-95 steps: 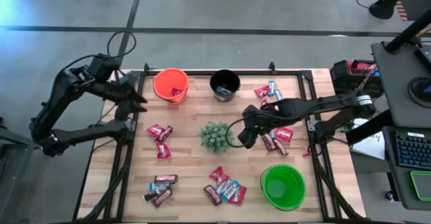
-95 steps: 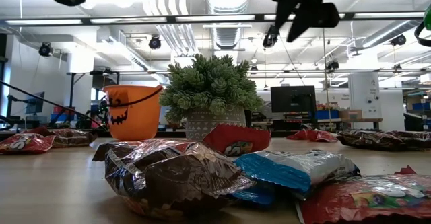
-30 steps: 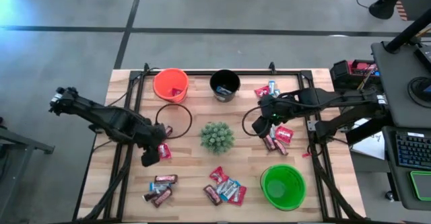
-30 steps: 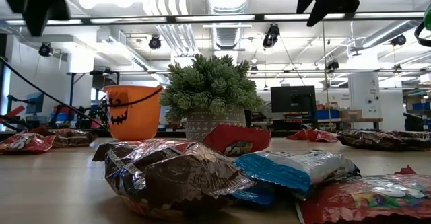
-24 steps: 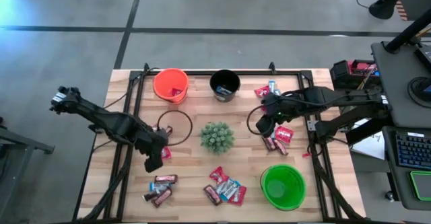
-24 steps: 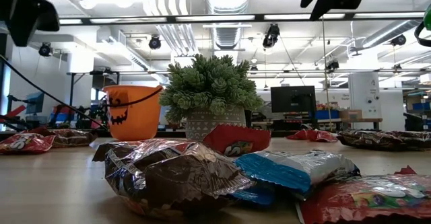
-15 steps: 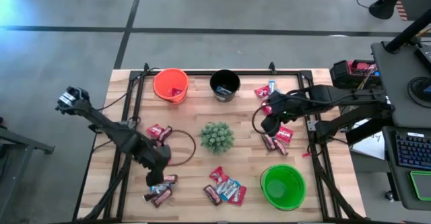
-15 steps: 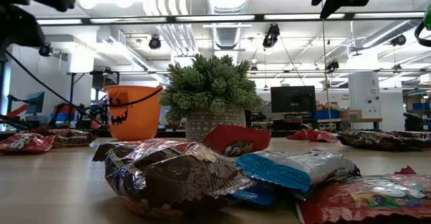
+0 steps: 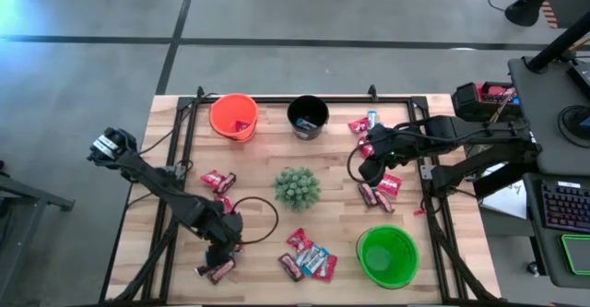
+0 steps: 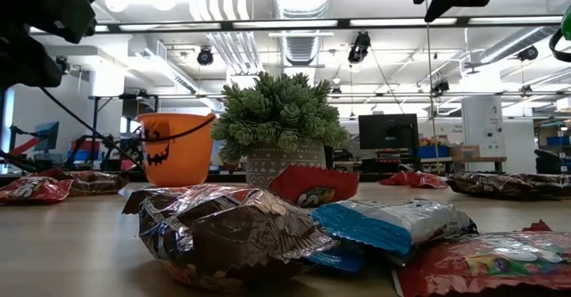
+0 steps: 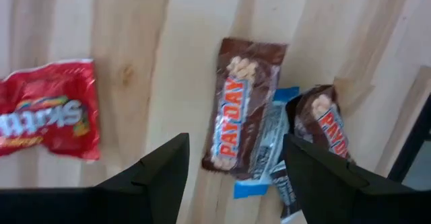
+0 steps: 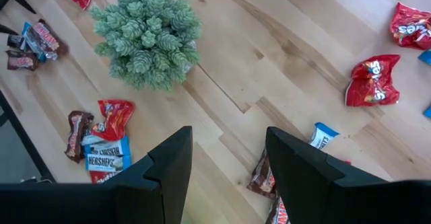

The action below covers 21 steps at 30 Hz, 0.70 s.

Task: Organize candy in baskets
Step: Put the brown chocolate bar into the green bucket

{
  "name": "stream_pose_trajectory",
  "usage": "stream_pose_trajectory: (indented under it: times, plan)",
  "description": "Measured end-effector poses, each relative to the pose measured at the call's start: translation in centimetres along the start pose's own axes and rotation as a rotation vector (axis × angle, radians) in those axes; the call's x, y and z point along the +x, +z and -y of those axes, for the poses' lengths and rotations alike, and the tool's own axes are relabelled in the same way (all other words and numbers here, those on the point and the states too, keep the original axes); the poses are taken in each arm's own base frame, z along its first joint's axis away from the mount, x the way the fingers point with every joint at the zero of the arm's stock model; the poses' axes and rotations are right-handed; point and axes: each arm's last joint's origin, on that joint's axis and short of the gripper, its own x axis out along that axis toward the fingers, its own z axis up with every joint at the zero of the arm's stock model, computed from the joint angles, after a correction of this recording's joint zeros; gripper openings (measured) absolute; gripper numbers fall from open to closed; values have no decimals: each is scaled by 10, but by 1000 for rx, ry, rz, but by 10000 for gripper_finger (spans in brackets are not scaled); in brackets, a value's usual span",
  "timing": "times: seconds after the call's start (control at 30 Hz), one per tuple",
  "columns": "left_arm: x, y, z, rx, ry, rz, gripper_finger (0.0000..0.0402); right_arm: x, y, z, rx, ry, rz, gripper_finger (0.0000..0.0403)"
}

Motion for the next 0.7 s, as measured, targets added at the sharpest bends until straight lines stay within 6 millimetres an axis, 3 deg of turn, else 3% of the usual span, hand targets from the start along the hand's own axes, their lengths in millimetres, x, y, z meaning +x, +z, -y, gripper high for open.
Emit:
stream_pose_trajectory:
  times: [0.7]
  plan:
    - [19, -4, -4, 24, -8, -4, 221, 0, 0, 0, 1, 5, -6, 180]
